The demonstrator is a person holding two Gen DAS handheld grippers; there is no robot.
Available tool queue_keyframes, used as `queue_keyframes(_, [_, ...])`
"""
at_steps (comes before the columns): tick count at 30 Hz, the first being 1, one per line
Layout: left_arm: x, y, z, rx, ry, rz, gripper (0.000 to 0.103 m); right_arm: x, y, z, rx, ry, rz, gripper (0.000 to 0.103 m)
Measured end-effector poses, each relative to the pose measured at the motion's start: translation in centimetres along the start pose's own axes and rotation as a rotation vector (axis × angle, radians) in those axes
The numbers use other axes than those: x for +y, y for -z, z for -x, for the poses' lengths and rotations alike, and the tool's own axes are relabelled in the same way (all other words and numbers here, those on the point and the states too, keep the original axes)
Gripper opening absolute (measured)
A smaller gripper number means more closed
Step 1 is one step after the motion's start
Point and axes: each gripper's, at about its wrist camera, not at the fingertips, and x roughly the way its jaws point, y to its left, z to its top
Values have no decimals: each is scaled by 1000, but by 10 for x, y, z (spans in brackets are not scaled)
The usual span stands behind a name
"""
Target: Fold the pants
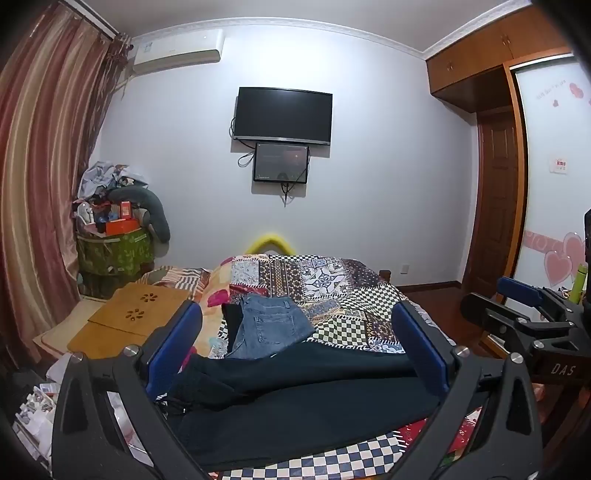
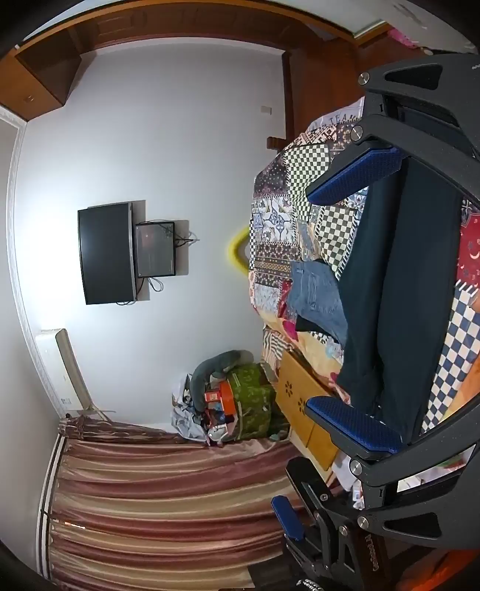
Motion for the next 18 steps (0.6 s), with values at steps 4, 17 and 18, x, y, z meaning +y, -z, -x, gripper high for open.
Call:
queue_keyframes(4, [0,0,1,5,-1,10,103,0,0,-2,8,-2,2,103])
queue_keyframes(17, [15,5,-3,9,-30,34,103,12,4,-3,18,-5,9,103])
queue_keyframes(18, [12,1,5,6,-30,34,103,17,6,-5,21,-7,17,103])
